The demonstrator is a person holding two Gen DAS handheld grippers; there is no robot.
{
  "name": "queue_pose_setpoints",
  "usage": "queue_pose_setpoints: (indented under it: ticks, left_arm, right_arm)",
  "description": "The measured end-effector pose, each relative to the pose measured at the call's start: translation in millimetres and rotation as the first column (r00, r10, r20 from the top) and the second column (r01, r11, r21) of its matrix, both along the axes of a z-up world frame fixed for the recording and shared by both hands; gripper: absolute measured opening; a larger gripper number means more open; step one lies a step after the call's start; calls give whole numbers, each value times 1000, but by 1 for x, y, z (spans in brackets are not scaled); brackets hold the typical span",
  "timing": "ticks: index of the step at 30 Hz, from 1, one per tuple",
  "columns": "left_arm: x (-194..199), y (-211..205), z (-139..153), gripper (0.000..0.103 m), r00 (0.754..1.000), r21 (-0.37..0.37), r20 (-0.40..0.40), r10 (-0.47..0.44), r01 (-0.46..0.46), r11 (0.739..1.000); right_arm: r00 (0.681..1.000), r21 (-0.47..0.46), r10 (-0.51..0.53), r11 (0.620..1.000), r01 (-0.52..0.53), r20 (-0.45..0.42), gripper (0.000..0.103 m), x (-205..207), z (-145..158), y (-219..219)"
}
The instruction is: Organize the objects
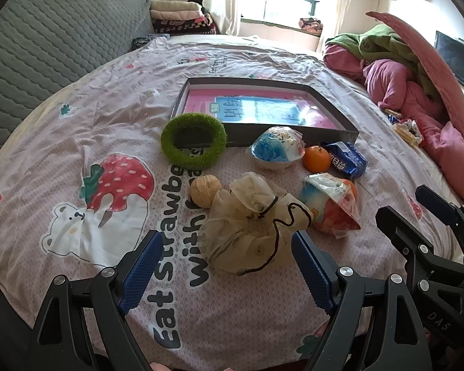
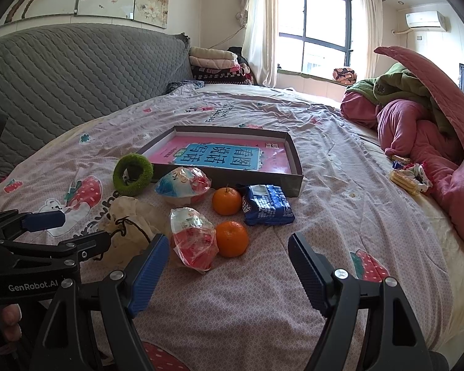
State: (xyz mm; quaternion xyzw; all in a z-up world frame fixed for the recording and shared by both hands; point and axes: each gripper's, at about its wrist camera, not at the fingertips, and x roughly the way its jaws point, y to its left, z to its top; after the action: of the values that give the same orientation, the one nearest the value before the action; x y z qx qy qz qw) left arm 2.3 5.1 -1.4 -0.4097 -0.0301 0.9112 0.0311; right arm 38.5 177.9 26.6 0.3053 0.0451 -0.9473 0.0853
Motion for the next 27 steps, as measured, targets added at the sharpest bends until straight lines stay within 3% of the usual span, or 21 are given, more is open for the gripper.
queue_pose_setpoints:
  ticks: [27]
  left_arm:
    - [5, -16, -13, 86, 999, 40, 38, -36, 34, 999]
  right_arm:
    - [999, 4, 33, 999, -33, 23, 78, 4, -4, -5]
